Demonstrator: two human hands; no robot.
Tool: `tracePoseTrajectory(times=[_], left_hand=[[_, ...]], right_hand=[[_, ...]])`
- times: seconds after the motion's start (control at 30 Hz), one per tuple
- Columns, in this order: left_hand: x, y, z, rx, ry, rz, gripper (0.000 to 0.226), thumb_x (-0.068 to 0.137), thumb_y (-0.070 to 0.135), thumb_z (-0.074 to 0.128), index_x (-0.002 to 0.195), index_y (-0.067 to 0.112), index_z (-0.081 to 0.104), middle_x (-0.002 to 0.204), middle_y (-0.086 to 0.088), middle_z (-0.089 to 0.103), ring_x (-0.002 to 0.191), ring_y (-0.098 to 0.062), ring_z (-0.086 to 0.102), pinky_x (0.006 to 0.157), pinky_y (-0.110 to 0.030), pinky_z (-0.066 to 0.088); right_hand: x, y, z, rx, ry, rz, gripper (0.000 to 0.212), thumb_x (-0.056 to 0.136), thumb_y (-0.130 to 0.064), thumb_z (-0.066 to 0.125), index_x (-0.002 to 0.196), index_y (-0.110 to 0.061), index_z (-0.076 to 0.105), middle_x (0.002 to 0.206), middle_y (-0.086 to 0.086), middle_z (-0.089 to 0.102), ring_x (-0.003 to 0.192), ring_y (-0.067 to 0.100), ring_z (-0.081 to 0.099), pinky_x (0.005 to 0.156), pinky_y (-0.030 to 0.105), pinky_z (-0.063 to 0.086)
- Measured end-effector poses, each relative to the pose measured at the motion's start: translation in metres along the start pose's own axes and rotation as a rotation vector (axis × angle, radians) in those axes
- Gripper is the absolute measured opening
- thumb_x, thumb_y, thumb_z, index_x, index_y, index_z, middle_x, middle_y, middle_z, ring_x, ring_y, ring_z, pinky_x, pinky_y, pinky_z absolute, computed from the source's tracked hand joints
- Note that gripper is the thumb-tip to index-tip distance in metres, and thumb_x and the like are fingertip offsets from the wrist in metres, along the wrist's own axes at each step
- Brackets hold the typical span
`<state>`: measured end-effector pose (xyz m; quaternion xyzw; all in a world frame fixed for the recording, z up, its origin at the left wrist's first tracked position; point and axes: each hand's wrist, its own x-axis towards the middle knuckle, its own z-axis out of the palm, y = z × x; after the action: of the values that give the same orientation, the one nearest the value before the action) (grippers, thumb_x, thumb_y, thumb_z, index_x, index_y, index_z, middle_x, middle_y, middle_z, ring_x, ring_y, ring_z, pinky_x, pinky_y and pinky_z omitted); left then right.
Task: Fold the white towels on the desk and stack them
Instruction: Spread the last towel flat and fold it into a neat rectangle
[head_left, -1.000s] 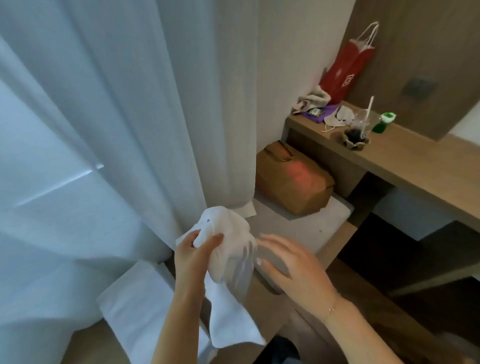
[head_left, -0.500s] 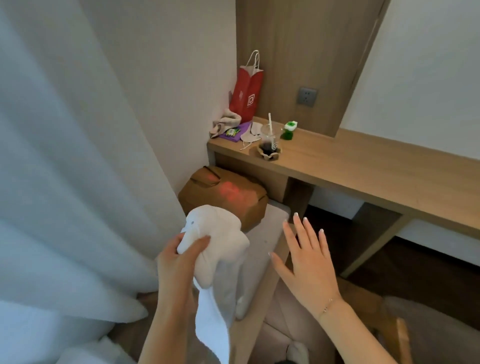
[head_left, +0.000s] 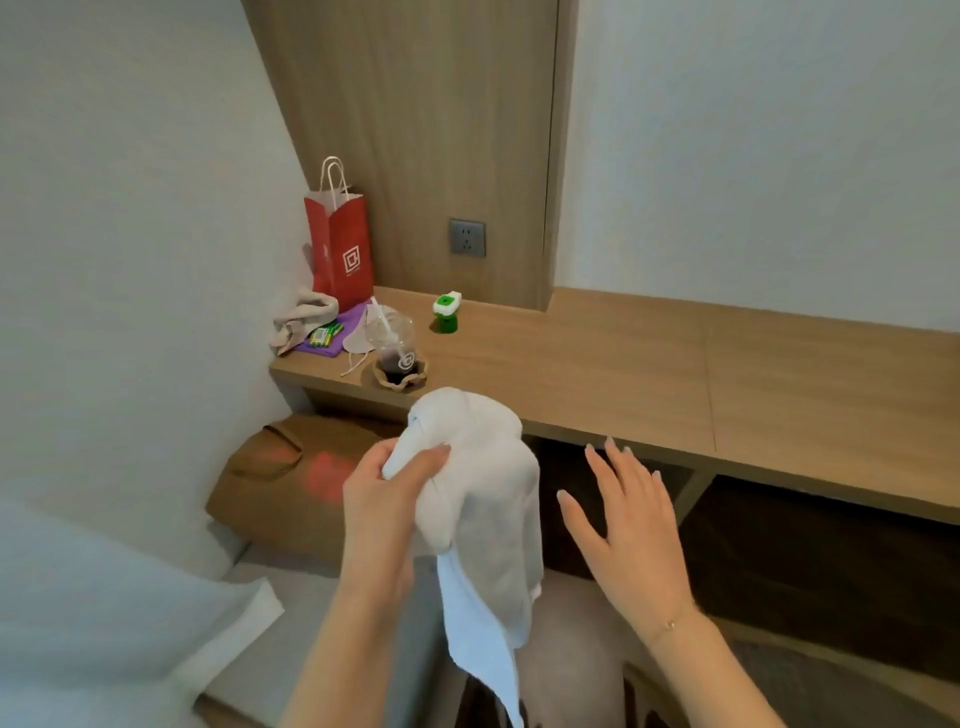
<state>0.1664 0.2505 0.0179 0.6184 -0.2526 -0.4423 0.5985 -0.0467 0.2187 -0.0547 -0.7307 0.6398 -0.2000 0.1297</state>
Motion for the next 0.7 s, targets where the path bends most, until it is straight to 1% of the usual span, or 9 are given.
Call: tracePoseTrajectory(times=[0.13, 0.2, 0.3, 0.37, 0.4, 0.47, 0.53, 0.6, 0.7], left_hand=[[0.028, 0.014, 0.055, -0.029, -0.143, -0.032, 0.021, 0.069, 0.025, 0.082, 0.088, 0.028, 0.074, 0.098, -0.007, 0.075, 0.094, -0.031, 0.072, 0.086, -0.055, 0.056], [0.049, 0.019, 0.087, -0.033, -0.214, -0.018, 0.015, 0.074, 0.019, 0.081, 0.082, 0.030, 0.076, 0.095, -0.005, 0.076, 0.090, -0.027, 0.073, 0.081, -0.048, 0.059], [0.084, 0.031, 0.139, -0.046, -0.321, 0.011, 0.022, 0.079, 0.014, 0.076, 0.076, 0.036, 0.077, 0.087, 0.002, 0.076, 0.079, -0.016, 0.074, 0.064, -0.032, 0.061], [0.112, 0.036, 0.171, -0.068, -0.366, 0.012, 0.022, 0.079, 0.014, 0.077, 0.077, 0.036, 0.078, 0.086, 0.005, 0.076, 0.077, -0.013, 0.073, 0.057, -0.026, 0.058], [0.125, 0.038, 0.185, -0.081, -0.393, 0.003, 0.018, 0.079, 0.014, 0.077, 0.082, 0.032, 0.078, 0.088, 0.004, 0.077, 0.079, -0.013, 0.074, 0.058, -0.025, 0.057], [0.152, 0.044, 0.212, -0.105, -0.455, -0.019, 0.019, 0.078, 0.013, 0.077, 0.093, 0.025, 0.076, 0.094, 0.002, 0.077, 0.085, -0.017, 0.074, 0.062, -0.027, 0.057], [0.177, 0.049, 0.238, -0.112, -0.540, -0.039, 0.019, 0.079, 0.012, 0.077, 0.094, 0.023, 0.077, 0.099, -0.002, 0.076, 0.089, -0.019, 0.074, 0.065, -0.029, 0.058], [0.200, 0.054, 0.265, -0.120, -0.638, -0.053, 0.025, 0.076, 0.015, 0.077, 0.100, 0.019, 0.076, 0.105, -0.008, 0.075, 0.096, -0.024, 0.072, 0.070, -0.032, 0.059], [0.231, 0.056, 0.308, -0.131, -0.731, -0.082, 0.038, 0.074, 0.015, 0.076, 0.111, 0.008, 0.071, 0.107, -0.015, 0.073, 0.096, -0.027, 0.071, 0.068, -0.030, 0.056]], right_hand=[[0.032, 0.031, -0.015, 0.111, 0.026, 0.044, 0.069, 0.090, -0.071, 0.024, 0.150, -0.036, 0.023, 0.156, -0.013, 0.023, 0.144, 0.003, 0.010, 0.117, 0.029, 0.001], [0.053, 0.045, -0.021, 0.194, 0.021, 0.084, 0.072, 0.087, -0.076, 0.025, 0.150, -0.041, 0.018, 0.157, -0.019, 0.017, 0.143, -0.001, 0.007, 0.117, 0.030, 0.006], [0.090, 0.066, -0.026, 0.299, 0.004, 0.128, 0.074, 0.084, -0.080, 0.029, 0.148, -0.049, 0.013, 0.156, -0.027, 0.010, 0.142, -0.004, 0.004, 0.117, 0.032, 0.010], [0.118, 0.080, -0.032, 0.349, 0.016, 0.128, 0.071, 0.085, -0.079, 0.033, 0.147, -0.051, 0.014, 0.154, -0.032, 0.010, 0.143, -0.003, 0.007, 0.118, 0.035, 0.014], [0.131, 0.087, -0.035, 0.370, 0.026, 0.133, 0.069, 0.086, -0.077, 0.036, 0.147, -0.052, 0.016, 0.151, -0.035, 0.012, 0.142, -0.005, 0.010, 0.117, 0.034, 0.017], [0.156, 0.098, -0.041, 0.425, 0.055, 0.141, 0.062, 0.088, -0.073, 0.041, 0.144, -0.054, 0.022, 0.146, -0.041, 0.019, 0.139, -0.011, 0.017, 0.114, 0.029, 0.023], [0.181, 0.107, -0.047, 0.508, 0.074, 0.161, 0.054, 0.089, -0.068, 0.047, 0.139, -0.055, 0.030, 0.140, -0.043, 0.030, 0.131, -0.018, 0.026, 0.105, 0.019, 0.029], [0.205, 0.114, -0.052, 0.613, 0.127, 0.188, 0.043, 0.088, -0.063, 0.054, 0.129, -0.054, 0.045, 0.128, -0.035, 0.048, 0.121, -0.013, 0.043, 0.092, 0.016, 0.039], [0.241, 0.128, -0.058, 0.698, 0.261, 0.246, 0.024, 0.083, -0.057, 0.062, 0.102, -0.043, 0.063, 0.103, -0.018, 0.064, 0.100, 0.001, 0.059, 0.082, 0.024, 0.048]])
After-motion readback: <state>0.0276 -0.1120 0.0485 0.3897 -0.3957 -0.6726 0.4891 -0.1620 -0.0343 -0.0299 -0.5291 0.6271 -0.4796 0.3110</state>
